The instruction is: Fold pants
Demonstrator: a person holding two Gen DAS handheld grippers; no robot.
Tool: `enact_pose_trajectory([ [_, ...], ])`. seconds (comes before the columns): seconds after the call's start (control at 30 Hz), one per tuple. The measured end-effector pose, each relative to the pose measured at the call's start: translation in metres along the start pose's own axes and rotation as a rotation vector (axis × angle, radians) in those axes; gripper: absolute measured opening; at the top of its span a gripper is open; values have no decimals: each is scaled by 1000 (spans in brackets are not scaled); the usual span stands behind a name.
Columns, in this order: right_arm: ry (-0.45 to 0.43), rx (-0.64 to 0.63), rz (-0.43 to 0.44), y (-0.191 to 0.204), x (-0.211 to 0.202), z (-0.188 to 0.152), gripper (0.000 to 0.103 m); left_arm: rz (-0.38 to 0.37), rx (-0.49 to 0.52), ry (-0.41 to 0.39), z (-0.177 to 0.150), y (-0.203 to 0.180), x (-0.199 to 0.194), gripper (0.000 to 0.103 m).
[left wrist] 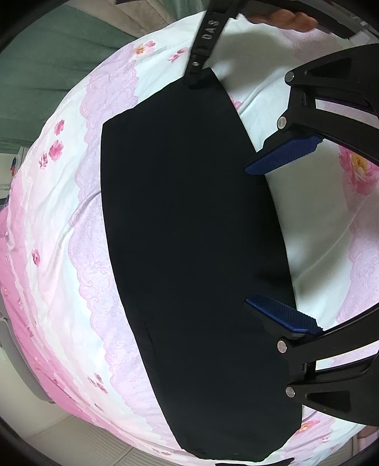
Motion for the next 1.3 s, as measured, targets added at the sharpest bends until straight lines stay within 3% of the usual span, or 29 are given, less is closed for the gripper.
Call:
enact_pose_trajectory([
  [0.2,32,127,58,-13,5,-33,41,6,21,7,-4,-1,4,85],
  [0.37,40,170,90,-17,13,-40,41,8,32,12,-6,0,5,85],
  [0.47,-7,178,62,-17,-7,-42,46,-3,27,15,-7,-1,4,85],
  [0.53,-40,118,22,-11,-16,-41,48,-7,30,15,-7,-3,4,85],
  [0.73,-73,39,21,-3,-2,2,48,-7,42,-8,4,-11,8,85],
  [0.87,-107,-72,27,18,15,54,47,9,13,-29,37,-4,18,85],
  [1.13,-53,-84,61,25,59,104,46,15,3,-73,93,10,30,85],
  [1.23,-18,-69,78,19,73,108,37,12,13,-65,97,10,36,85],
  [1.3,-17,-55,103,16,75,107,22,3,14,-52,98,10,40,85],
])
Point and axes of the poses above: each gripper's, at about its wrist camera, not at the fingertips, and x roughly the way its jaws point, y to its left, z to its top, the point moved 2 cm from there along x, roughly the way its jaws point, and after that the axes turned 2 degrees about z, right-handed, at the moved point
